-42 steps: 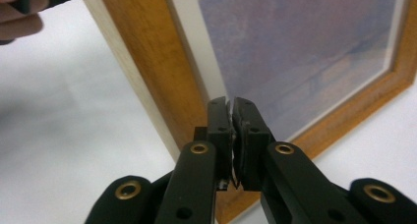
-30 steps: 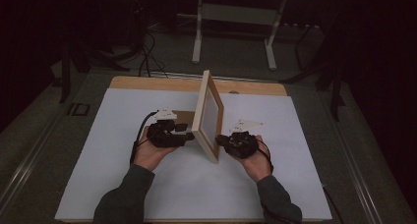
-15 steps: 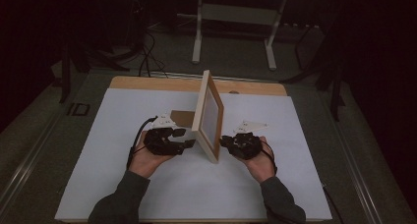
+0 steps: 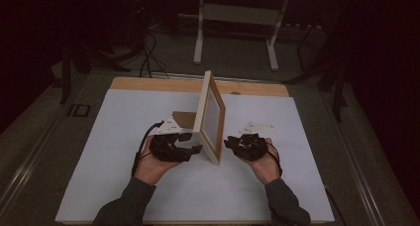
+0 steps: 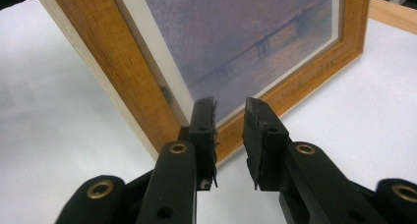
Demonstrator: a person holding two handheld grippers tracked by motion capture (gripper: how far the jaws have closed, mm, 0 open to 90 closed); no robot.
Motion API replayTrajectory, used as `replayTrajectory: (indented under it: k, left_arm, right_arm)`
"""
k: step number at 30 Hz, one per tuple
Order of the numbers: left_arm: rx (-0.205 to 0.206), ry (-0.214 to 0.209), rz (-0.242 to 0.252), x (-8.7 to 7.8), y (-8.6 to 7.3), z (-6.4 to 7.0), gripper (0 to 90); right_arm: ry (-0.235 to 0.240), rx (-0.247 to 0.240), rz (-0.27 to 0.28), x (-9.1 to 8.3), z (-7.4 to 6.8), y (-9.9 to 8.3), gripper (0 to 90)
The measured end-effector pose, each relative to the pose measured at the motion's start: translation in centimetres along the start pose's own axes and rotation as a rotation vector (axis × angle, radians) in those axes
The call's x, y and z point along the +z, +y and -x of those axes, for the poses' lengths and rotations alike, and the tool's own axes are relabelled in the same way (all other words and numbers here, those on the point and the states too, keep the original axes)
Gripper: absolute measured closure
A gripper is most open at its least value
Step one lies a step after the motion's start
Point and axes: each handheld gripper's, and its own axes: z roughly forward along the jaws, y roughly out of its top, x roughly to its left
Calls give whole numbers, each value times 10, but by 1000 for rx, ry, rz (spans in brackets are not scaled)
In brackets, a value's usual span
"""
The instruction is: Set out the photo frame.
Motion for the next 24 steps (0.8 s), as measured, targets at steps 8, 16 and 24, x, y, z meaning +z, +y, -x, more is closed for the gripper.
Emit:
replayTrajectory:
  k: [8,16,24]
  left_arm:
    - [-6,23,7,6,6,7,367]
    - [-27,80,44,11,13,10,272]
    - [-68,189,96,17,25,14,277]
  right_arm:
    - [-3,13,4,0,2,-3,731]
    - [1,20,7,-2,4,-6,720]
    - [6,23,11,-1,5,-8,717]
